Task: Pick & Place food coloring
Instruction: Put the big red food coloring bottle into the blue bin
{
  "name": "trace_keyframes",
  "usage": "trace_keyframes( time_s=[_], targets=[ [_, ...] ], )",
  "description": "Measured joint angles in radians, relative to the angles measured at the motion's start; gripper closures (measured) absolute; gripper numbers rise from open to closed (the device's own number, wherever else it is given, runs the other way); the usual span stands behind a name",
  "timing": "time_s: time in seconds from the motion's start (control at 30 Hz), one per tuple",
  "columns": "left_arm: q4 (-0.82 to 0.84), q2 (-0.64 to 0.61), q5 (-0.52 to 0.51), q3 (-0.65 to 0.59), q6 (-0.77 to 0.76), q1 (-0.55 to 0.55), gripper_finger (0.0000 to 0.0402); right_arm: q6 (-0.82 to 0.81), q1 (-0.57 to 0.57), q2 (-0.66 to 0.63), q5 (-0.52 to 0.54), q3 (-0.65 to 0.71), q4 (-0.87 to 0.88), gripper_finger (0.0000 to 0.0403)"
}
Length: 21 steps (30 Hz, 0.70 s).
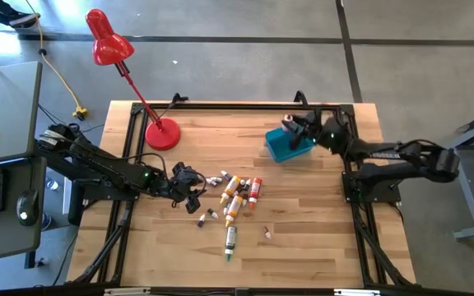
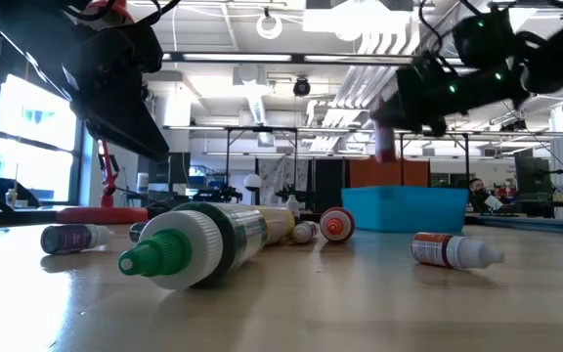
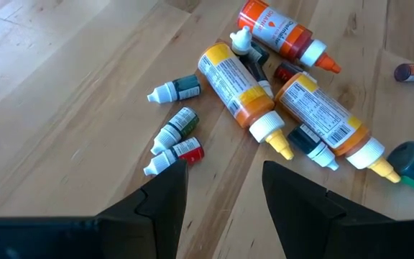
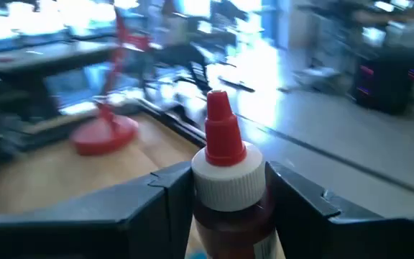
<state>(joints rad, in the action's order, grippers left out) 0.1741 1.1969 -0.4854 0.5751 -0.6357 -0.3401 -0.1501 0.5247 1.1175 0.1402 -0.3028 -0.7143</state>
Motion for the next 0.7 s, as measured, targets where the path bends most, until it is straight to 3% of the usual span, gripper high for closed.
trace_keyframes(
  time_s=[0.13, 0.3, 0.53, 0.7],
  targets=[
    [0.0, 0.0, -0.02, 0.0, 0.001, 0.0, 0.0223, -0.091, -0.078, 0.001, 0.161, 0.071, -0.018, 0.025],
    [0.0, 0.0, -0.052, 0.0, 0.003, 0.0, 0.0223, -0.053, -0.158, 0.001, 0.334, 0.097, -0.007, 0.0255],
    [0.0, 0.0, -0.053, 0.0, 0.003, 0.0, 0.0223, -0.115, -0.197, 0.017, 0.518, 0.161, -0.018, 0.0249],
    [-0.001, 0.0, -0.06, 0.0, 0.041, 0.0, 0.0223, -0.095, -0.184, 0.054, 0.609, 0.204, -0.152, 0.0255]
  ],
)
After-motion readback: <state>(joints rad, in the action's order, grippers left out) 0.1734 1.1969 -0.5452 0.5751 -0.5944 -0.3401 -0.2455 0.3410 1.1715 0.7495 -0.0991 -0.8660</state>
